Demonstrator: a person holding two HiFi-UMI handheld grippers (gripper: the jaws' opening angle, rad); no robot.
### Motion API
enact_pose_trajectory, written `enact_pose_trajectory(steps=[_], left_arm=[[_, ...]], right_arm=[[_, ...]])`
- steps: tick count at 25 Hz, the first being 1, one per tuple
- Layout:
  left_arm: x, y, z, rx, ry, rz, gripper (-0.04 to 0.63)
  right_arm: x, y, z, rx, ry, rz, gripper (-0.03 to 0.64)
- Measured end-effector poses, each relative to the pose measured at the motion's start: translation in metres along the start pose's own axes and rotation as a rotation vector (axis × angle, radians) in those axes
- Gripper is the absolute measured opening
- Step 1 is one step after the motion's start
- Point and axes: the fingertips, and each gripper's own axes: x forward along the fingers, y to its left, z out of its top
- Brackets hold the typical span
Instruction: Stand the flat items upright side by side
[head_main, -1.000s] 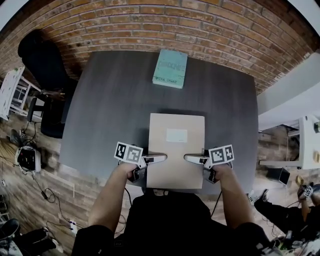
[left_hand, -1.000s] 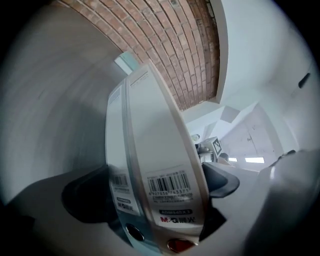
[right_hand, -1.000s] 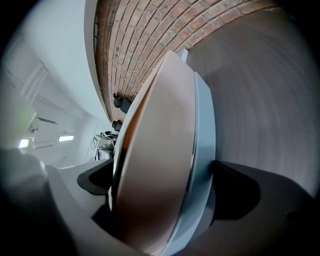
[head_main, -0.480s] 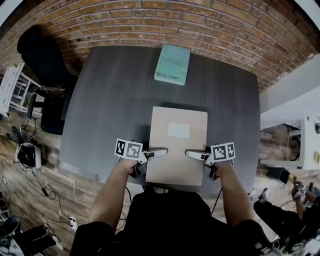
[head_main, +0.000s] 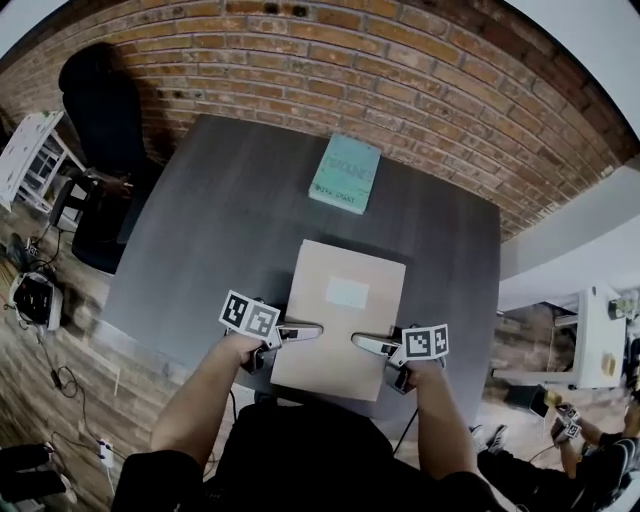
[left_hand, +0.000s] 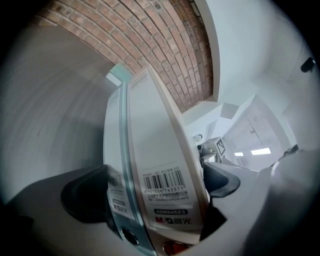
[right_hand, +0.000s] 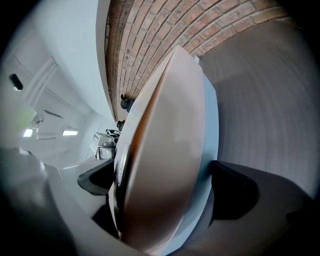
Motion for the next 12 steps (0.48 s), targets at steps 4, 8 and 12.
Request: enact_pose_trajectory(steps=[4, 8, 12], left_arm=[[-0.015, -0.011, 0.024, 0.122, -0.041, 0.029, 0.578], [-0.027, -0.021, 0.044, 0.222, -0.088, 0.059, 0.578], [-0.031, -0.029, 0.052, 0.307, -0.103, 0.072, 0.578]], right_arm=[[-0.001, 0.016, 0.020, -0.094, -0.042, -0.003, 0.591], [-0.003, 0.031, 0.038, -0.152, -0.100, -0.010, 0.589], [-0.010, 0.041, 0.047, -0.234, -0.124, -0.034, 0.588]])
